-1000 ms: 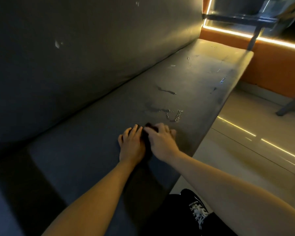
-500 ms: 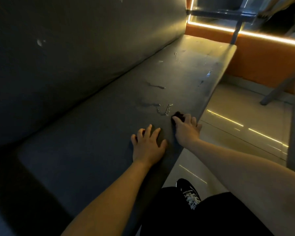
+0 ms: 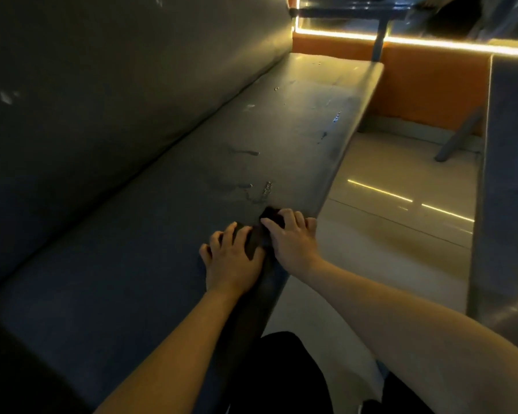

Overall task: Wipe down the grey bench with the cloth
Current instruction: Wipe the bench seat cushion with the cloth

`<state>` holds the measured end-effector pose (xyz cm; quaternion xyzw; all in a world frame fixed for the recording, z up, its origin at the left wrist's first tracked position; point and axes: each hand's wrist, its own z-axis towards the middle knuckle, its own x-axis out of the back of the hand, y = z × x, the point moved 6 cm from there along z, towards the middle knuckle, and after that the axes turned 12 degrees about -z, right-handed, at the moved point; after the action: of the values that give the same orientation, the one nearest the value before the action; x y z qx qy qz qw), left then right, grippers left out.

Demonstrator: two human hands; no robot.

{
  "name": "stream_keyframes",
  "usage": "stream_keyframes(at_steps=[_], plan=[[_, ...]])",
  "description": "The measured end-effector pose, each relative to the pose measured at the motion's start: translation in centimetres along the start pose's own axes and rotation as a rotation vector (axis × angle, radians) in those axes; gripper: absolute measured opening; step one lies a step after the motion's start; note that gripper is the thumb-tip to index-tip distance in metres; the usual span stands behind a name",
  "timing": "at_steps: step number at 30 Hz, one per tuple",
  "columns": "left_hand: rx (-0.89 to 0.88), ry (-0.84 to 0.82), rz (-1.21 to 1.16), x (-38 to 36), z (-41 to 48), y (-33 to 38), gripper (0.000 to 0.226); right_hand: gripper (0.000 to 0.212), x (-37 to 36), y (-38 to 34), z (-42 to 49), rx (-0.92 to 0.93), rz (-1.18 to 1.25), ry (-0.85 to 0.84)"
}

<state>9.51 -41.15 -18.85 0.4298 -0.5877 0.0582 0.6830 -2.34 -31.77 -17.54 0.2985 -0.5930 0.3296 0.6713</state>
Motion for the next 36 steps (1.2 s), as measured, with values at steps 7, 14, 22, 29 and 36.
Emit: stream_keyframes(at_steps=[7,14,22,29,36], plan=[[-0.126,-0.028,0.085,-3.5,3.3,7.1,0.058,0.044,-2.0,6.7,3.6,-0.422,0.239,0.034],[-0.150,0.014,0.193,-5.1,4.5,7.7,0.071,0.037,-6.3,11.5,3.7,-0.788,0.977,0.131],[-0.158,0.028,0.204,-4.3,4.7,6.4,0.067,0.029,-7.8,6.0,-0.1,-0.867,1.338,0.057],[-0.157,0.030,0.181,-4.3,4.6,6.1,0.066,0.031,-6.3,8.8,2.0,-0.880,1.226,0.190],[-0.176,0.041,0.172,-4.3,5.1,5.9,0.062,0.027,-4.9,8.1,3.4,-0.829,1.184,0.250]])
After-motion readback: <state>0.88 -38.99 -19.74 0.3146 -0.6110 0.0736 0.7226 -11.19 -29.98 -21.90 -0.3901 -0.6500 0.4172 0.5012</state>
